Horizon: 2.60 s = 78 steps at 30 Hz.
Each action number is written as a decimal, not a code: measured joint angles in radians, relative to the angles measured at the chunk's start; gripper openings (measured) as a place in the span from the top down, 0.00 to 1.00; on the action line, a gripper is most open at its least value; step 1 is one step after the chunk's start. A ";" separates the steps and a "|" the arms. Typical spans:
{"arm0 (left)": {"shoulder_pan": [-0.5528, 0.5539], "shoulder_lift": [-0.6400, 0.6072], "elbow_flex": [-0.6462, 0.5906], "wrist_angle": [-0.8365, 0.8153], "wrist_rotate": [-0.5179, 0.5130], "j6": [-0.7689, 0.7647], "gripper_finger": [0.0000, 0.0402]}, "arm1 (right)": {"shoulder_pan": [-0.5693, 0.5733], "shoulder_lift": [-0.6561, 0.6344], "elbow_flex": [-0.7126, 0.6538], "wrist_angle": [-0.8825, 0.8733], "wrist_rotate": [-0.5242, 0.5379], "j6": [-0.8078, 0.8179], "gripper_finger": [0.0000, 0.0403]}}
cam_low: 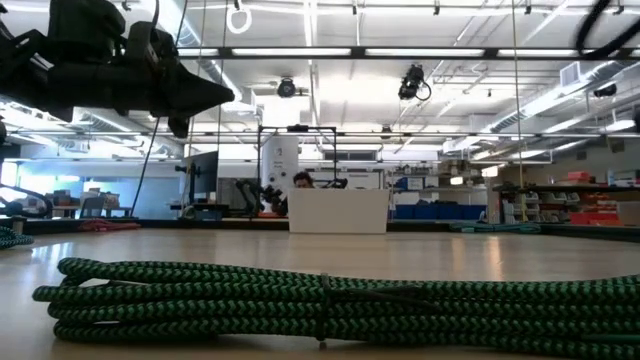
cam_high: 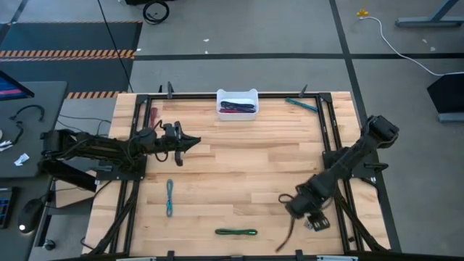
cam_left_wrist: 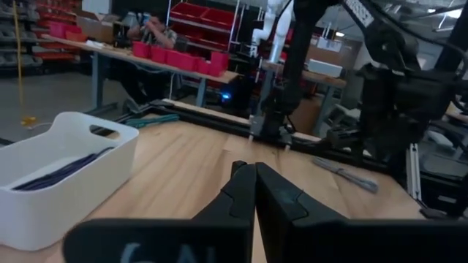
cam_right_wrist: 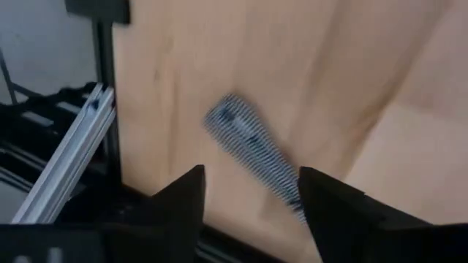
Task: Pick and place USB-C Cables
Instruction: Put the white charger cable into the white bin
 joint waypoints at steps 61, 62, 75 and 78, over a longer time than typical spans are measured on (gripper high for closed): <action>-0.186 0.055 0.137 -0.111 -0.009 0.283 0.90 | -0.504 0.118 -0.621 2.311 0.708 -0.687 0.95; -0.189 0.078 0.144 -0.105 -0.009 0.290 0.87 | -0.530 0.140 -0.600 2.360 0.661 -0.714 0.95; -0.186 0.413 0.375 -0.084 -0.009 0.300 0.32 | -0.665 0.334 -0.308 2.431 0.418 -0.741 0.95; -0.182 0.475 0.431 -0.081 -0.017 0.308 0.29 | -0.664 0.331 -0.301 2.434 0.408 -0.741 0.95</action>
